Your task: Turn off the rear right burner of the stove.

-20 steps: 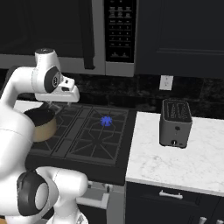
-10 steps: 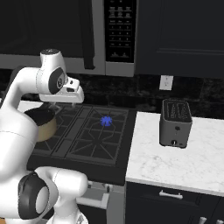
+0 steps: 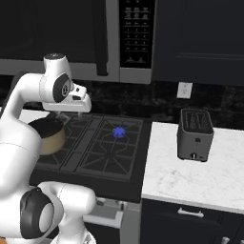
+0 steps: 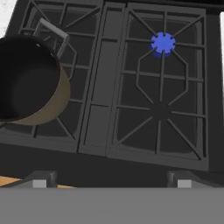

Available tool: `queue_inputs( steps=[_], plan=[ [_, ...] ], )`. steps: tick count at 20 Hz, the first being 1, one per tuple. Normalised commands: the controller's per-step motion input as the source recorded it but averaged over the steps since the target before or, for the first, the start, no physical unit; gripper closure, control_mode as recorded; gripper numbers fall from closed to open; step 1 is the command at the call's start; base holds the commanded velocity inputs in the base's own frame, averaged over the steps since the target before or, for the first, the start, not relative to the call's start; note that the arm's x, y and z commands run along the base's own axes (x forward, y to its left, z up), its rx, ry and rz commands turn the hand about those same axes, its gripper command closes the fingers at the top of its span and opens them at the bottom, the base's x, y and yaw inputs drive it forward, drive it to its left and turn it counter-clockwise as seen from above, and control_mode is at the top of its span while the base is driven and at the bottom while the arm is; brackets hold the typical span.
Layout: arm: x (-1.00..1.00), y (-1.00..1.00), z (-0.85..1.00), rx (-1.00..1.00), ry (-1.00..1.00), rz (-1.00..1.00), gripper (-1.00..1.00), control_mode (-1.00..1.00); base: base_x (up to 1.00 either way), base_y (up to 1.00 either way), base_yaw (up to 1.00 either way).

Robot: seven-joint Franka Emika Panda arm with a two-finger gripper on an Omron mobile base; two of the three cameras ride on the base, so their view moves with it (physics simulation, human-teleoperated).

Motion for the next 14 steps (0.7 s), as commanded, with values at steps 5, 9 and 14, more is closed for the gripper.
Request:
queue_inputs(
  steps=[5, 9, 14],
  plan=[
    [0.00, 0.00, 0.00, 0.00, 0.00, 0.00, -1.00, 1.00, 0.00, 0.49, 0.00],
    [0.00, 0.00, 0.00, 0.00, 0.00, 0.00, -1.00, 1.00, 0.00, 0.44, 0.00],
    [0.00, 0.00, 0.00, 0.00, 0.00, 0.00, -1.00, 1.00, 0.00, 0.32, 0.00]
  ],
)
